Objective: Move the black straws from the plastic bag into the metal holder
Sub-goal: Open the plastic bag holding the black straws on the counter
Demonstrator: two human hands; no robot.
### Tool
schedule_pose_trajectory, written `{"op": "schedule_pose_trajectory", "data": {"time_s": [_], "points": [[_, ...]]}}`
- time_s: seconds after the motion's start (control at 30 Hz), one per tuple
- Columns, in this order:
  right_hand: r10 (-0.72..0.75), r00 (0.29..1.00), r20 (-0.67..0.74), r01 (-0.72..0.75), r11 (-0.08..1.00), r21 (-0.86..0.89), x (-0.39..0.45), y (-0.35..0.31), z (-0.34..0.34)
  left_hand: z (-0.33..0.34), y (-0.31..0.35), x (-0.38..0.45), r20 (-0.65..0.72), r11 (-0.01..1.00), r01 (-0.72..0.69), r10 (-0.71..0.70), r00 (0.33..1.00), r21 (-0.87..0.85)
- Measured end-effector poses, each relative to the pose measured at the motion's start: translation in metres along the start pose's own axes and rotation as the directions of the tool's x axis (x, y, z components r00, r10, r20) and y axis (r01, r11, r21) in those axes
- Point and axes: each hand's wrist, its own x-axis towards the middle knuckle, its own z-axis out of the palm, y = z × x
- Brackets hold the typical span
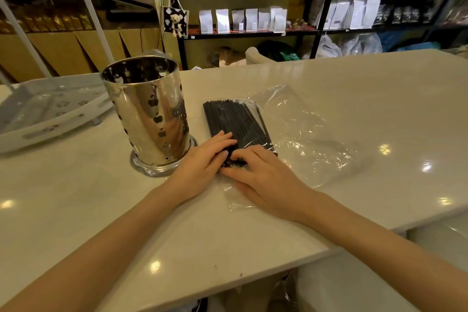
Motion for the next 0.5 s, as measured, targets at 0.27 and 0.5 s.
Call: {"op": "schedule_pose_trajectory", "data": {"time_s": [0.27,0.5], "points": [[0.074,0.99,-0.119,-0.047,0.974,0.22,-0.001,-0.001,-0.006,0.0,0.003,-0.002,0.036,0.999,0.005,-0.007,0.999,0.032],[0.139,0.955,-0.263,-0.072,0.965,0.25,-0.017,-0.006,-0.032,0.001,0.005,-0.002,0.024,0.998,0.006,-0.008,1.0,0.07]]}}
